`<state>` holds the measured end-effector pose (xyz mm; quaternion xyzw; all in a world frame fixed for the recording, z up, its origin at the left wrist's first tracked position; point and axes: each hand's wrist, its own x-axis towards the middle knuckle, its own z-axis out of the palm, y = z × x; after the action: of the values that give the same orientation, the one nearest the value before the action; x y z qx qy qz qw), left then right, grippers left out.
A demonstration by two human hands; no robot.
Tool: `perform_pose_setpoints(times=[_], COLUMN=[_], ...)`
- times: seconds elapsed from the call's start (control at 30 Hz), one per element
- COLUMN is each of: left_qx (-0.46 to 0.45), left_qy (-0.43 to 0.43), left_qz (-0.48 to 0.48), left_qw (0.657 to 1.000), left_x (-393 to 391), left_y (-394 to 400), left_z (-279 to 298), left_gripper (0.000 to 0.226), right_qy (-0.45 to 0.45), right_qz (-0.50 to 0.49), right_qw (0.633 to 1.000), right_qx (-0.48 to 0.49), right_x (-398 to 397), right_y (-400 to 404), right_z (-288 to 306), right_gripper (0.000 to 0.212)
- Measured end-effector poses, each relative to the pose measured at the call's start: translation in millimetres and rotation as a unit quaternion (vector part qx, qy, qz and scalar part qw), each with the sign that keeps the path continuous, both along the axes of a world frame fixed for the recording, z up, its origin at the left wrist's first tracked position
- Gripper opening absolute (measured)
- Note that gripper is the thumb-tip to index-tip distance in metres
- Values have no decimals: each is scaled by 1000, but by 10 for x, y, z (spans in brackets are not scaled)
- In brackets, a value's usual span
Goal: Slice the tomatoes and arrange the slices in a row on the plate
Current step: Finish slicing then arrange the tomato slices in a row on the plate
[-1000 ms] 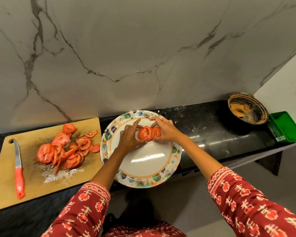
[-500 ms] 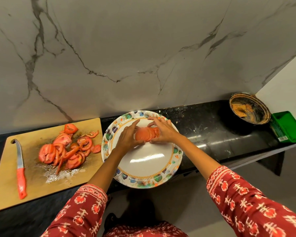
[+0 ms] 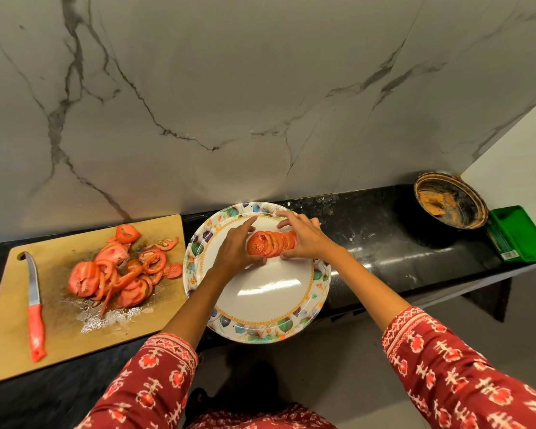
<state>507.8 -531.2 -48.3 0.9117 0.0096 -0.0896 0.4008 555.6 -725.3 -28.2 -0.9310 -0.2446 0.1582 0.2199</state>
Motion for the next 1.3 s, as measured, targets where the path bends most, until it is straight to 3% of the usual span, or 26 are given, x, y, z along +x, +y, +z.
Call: perform_pose_setpoints(times=[0.4,0.6,0.97,1.17,1.3], left_qx=[32,40,37,33,30], left_qy=[-6,-8,-6,-18,-21], left_qz=[-2,-1,0,8,4], left_qw=[999,999,999,999,999], left_x=[8,-1,-4,-17,-17], left_y=[-70,-71,-140,-185,-181], left_z=[-39,-38,-34,-58,-59], left_gripper=[90,89,89,88,89], right_qy=[19,10,16,23,32], right_qz=[-12,6,22,47,30], right_qw=[1000,1000,999,998,999], right_qx=[23,-7,-23,-38,-22], right_x=[-15,-1,102,114,97], right_y=[-143,-138,-216,-207,-251], right_z=[-14,25,74,76,90], right_gripper=[66,78,82,72,81])
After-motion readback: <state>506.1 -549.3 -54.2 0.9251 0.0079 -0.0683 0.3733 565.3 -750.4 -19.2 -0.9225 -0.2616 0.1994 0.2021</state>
